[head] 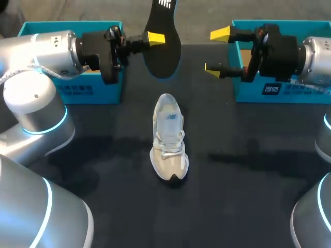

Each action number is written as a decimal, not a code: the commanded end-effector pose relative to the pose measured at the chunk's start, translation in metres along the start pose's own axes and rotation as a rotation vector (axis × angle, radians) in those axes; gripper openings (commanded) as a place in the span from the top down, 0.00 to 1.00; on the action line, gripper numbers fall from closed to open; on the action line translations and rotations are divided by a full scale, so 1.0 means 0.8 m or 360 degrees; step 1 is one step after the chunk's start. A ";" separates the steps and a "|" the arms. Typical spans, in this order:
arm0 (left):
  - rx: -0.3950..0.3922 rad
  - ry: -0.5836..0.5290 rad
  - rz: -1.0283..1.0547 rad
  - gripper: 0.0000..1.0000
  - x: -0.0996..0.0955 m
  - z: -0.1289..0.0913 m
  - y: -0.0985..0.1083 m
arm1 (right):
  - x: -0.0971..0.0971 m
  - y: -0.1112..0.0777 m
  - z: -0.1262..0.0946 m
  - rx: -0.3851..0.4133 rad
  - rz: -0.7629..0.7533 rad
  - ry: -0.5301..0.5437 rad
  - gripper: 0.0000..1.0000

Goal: Take the shoe out of the shoebox, open the shoe tongue, remove and reinsert the insole, then place the shoe into the shoebox

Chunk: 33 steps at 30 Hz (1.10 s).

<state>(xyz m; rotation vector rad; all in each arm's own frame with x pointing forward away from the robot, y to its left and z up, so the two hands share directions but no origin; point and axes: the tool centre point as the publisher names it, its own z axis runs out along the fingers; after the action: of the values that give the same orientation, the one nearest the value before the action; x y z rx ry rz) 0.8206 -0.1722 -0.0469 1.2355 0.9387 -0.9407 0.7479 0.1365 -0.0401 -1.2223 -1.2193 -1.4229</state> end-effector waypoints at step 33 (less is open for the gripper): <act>0.0031 -0.0030 0.0000 1.00 -0.011 0.023 -0.006 | -0.010 0.025 0.090 0.0204 -0.0001 -0.0292 0.51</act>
<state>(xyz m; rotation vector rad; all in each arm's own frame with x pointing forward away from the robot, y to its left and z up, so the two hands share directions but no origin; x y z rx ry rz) 0.8131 -0.1872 -0.0387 1.2441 0.9208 -0.9638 0.7738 0.1976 -0.0417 -1.2840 -1.4094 -1.2417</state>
